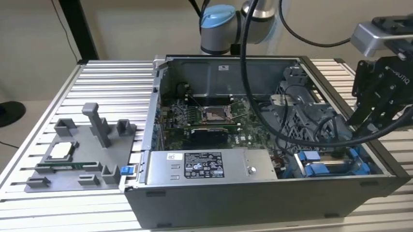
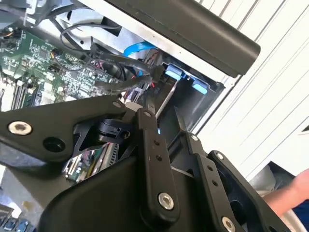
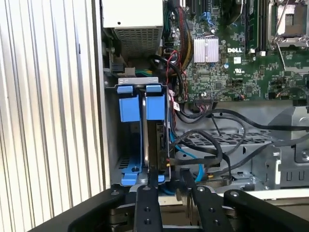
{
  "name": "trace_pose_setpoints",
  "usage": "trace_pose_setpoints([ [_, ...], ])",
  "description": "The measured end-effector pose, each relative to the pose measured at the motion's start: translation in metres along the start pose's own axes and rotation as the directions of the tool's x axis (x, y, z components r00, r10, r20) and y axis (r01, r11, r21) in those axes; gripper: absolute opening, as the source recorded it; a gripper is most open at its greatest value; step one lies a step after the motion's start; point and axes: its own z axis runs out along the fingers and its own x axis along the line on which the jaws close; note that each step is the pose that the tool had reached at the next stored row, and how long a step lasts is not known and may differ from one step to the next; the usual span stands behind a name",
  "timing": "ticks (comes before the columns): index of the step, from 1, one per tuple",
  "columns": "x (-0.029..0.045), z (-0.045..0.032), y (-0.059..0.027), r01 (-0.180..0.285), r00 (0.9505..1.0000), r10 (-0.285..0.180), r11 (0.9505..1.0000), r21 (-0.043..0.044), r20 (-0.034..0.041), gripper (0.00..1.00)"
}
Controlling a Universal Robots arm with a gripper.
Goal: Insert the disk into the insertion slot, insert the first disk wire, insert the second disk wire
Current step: 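Insert the second disk wire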
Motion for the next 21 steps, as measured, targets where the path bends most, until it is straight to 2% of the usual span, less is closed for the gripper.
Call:
trace_pose_setpoints([
  [2, -0.0002, -0.0043, 0.0000, 0.000, 1.0000, 0.000, 1.0000, 0.0000, -0.0001, 1.00],
  [10, -0.0001, -0.0046, 0.0001, 0.000, 1.0000, 0.000, 1.0000, 0.0004, 0.0000, 1.00],
  [14, -0.0003, -0.0096, 0.0000, 0.000, 1.0000, 0.000, 1.0000, 0.0004, 0.0000, 1.00],
  [18, -0.0017, -0.0081, -0.0019, 0.000, 1.0000, 0.000, 1.0000, 0.0004, 0.0000, 1.00],
  [21, -0.0045, -0.0026, -0.0106, 0.000, 1.0000, 0.000, 1.0000, 0.0002, -0.0002, 1.00],
])
